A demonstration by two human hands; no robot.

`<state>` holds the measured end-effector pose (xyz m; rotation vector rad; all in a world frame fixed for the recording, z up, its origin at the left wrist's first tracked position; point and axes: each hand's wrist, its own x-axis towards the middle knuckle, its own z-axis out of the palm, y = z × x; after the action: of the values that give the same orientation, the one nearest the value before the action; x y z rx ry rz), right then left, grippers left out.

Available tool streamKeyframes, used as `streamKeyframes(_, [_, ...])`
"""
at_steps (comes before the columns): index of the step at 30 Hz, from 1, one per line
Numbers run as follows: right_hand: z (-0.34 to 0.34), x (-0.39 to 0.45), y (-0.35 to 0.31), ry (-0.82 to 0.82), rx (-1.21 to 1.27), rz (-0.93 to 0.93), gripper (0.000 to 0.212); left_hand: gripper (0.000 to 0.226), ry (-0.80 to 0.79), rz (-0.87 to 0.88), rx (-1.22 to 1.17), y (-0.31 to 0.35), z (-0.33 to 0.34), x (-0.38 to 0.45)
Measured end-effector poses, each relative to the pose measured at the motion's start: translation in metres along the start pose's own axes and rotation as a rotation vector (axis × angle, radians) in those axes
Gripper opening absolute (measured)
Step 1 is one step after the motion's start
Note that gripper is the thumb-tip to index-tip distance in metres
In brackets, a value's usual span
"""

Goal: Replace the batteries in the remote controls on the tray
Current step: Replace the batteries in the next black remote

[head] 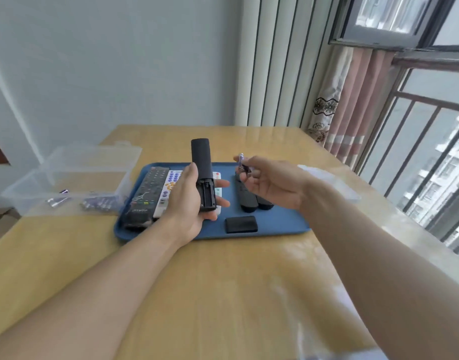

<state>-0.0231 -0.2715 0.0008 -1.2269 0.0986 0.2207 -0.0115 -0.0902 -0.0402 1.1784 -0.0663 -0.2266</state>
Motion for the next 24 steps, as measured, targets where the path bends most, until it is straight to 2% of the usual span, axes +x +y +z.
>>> streamKeyframes(4, [0.011, 0.023, 0.020, -0.042, 0.050, 0.020, 0.003, 0.038, -0.059, 0.067, 0.007, 0.011, -0.003, 0.003])
streamKeyframes(6, [0.015, 0.031, 0.024, -0.061, -0.015, -0.001, 0.008, 0.029, -0.062, 0.109, -0.009, 0.018, -0.008, 0.004])
streamKeyframes(9, [0.019, 0.034, 0.025, -0.026, -0.110, -0.065, 0.016, 0.028, -0.012, 0.152, -0.014, 0.021, -0.016, 0.010])
streamKeyframes(13, [0.018, 0.022, 0.027, -0.001, -0.174, -0.173, 0.010, 0.026, 0.001, 0.135, 0.025, 0.017, -0.022, 0.013])
streamKeyframes(17, [0.013, 0.011, 0.041, 0.141, -0.344, -0.332, 0.015, 0.022, -0.067, 0.091, -0.006, 0.014, -0.020, 0.006])
streamKeyframes(24, [0.027, -0.002, 0.043, 0.168, -0.505, -0.538, 0.023, 0.027, -0.170, 0.070, 0.126, 0.010, -0.024, -0.003])
